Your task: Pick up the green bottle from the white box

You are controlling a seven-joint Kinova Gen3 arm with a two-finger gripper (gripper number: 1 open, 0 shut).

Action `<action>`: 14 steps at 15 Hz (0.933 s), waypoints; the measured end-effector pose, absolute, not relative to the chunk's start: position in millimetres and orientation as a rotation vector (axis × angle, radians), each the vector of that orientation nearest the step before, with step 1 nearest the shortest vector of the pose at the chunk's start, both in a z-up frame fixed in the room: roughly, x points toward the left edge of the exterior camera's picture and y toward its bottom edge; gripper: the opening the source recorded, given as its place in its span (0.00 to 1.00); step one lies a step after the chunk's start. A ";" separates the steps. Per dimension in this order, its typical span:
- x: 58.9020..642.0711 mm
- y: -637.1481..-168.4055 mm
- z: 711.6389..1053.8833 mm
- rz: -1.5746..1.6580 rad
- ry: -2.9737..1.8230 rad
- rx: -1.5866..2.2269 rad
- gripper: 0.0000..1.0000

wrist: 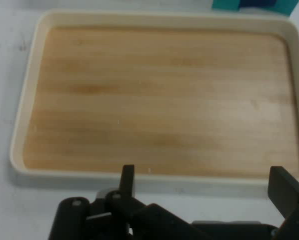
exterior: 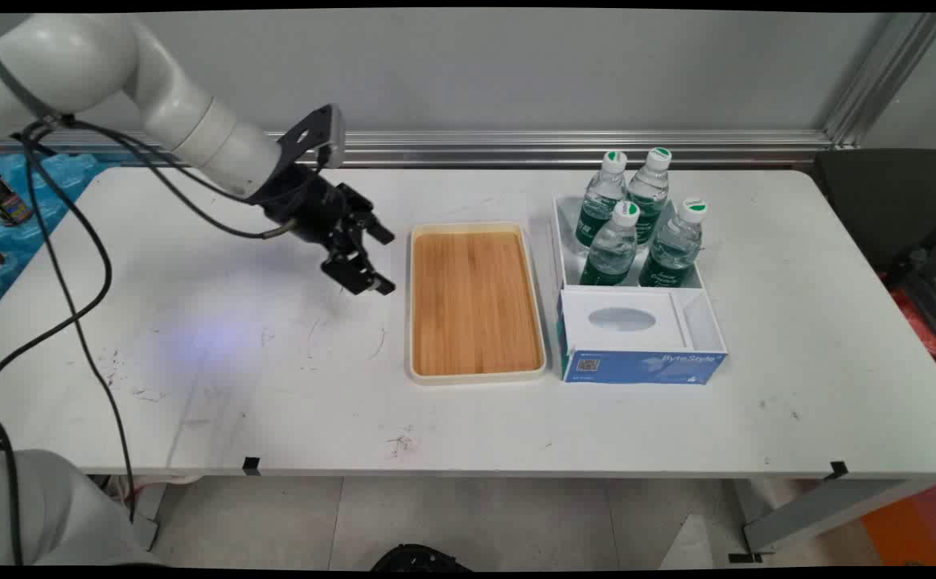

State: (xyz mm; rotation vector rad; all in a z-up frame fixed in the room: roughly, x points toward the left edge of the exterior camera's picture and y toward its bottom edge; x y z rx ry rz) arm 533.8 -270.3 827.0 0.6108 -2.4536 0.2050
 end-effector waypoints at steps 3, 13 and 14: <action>515.0 -280.6 837.3 0.233 -2.443 0.573 1.00; 445.9 -312.2 877.1 0.296 -2.363 0.512 1.00; 439.9 -314.4 880.5 0.298 -2.354 0.510 1.00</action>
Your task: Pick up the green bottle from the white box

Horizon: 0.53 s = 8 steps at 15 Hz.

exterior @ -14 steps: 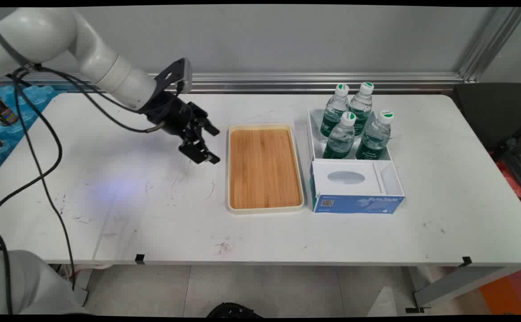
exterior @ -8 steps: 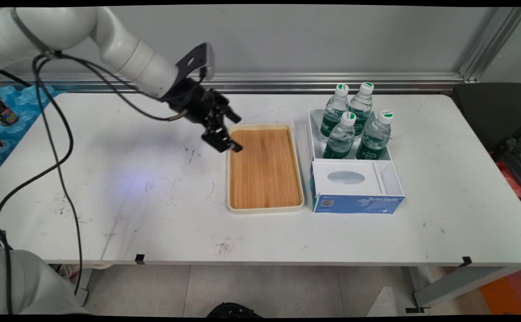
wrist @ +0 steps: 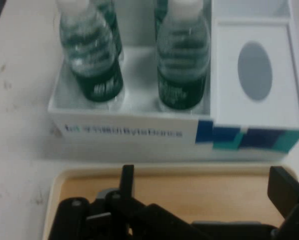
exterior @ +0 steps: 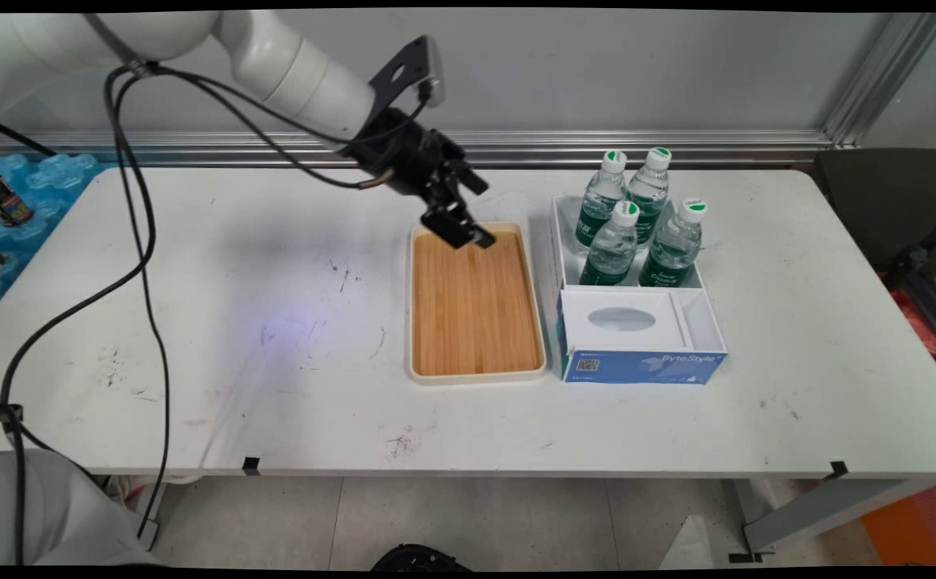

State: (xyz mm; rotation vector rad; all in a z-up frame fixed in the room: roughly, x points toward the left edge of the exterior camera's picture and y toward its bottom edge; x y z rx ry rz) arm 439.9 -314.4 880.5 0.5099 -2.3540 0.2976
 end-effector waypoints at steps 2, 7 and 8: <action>426.5 -319.9 888.0 0.300 -2.332 0.508 1.00; 396.9 -332.9 897.2 0.294 -2.260 0.525 1.00; 390.1 -335.9 896.9 0.293 -2.246 0.528 1.00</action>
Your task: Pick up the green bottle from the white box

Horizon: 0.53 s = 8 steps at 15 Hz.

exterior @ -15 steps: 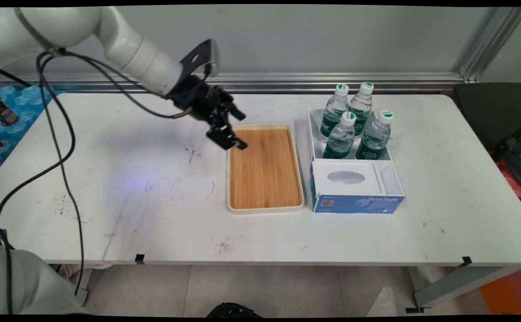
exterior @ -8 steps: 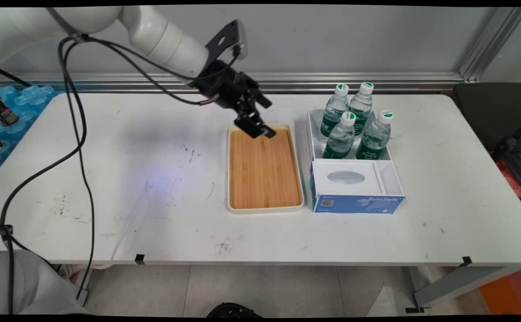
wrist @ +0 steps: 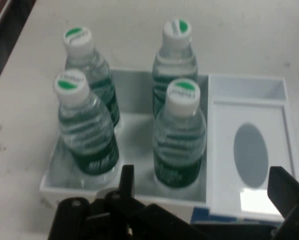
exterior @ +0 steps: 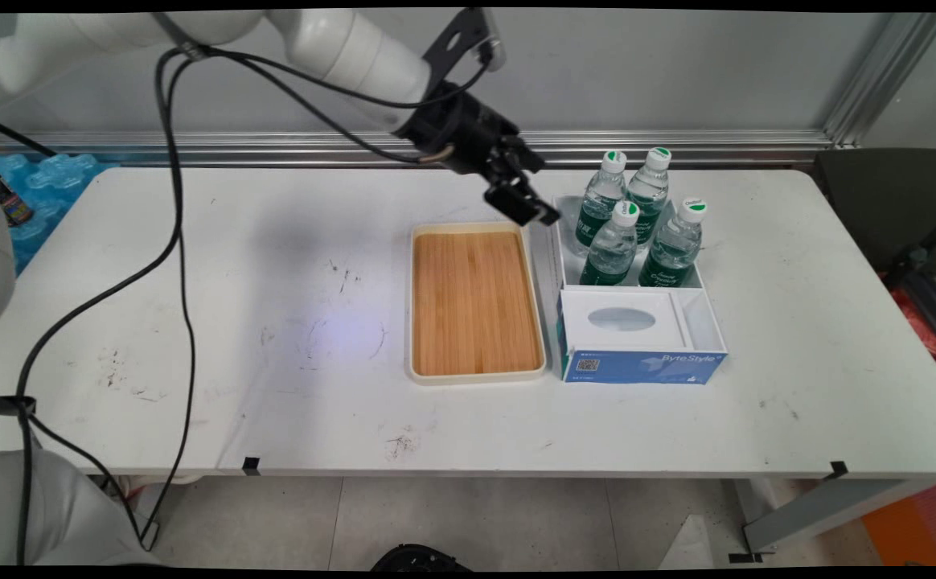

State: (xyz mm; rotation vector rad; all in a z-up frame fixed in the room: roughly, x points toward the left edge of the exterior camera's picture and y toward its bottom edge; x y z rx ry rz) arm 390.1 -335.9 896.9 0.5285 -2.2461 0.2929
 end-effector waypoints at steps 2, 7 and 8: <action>377.6 -341.2 894.3 0.290 -2.228 0.531 1.00; 349.0 -352.2 879.1 0.295 -2.217 0.534 1.00; 344.5 -354.2 875.9 0.298 -2.216 0.537 1.00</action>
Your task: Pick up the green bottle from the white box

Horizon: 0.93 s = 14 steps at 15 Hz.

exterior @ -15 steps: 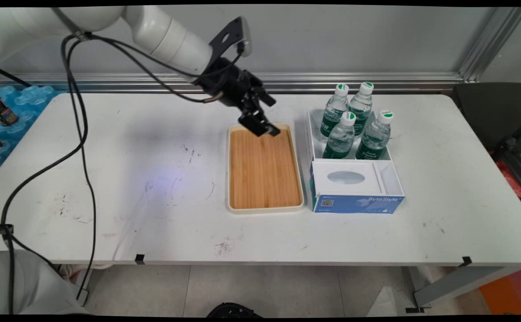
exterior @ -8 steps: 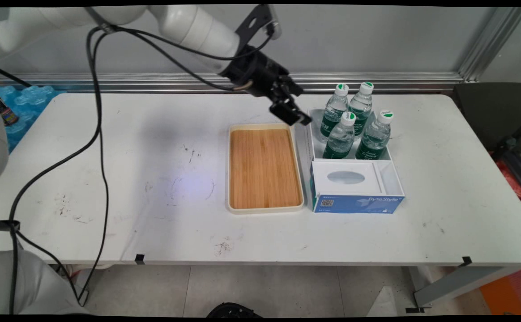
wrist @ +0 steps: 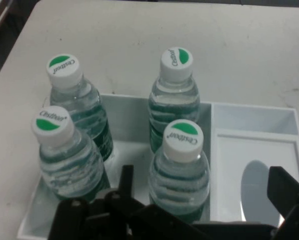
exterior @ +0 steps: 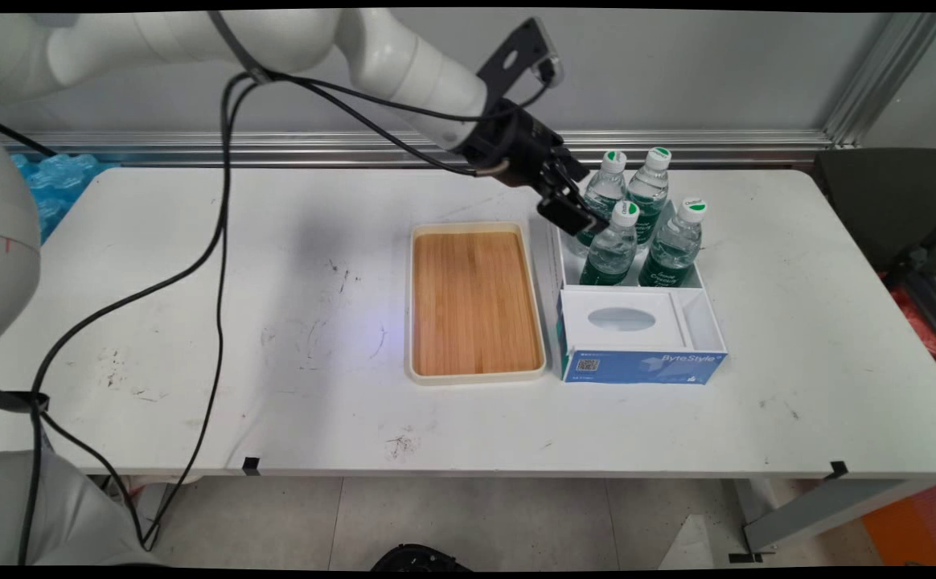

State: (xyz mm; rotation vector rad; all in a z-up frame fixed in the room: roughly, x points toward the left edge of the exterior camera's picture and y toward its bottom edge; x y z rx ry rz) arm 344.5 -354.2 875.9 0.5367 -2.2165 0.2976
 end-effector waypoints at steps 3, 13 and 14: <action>331.0 -360.6 863.2 0.301 -2.215 0.553 1.00; 309.8 -374.6 827.5 0.294 -2.207 0.620 1.00; 307.7 -376.2 824.0 0.294 -2.205 0.624 1.00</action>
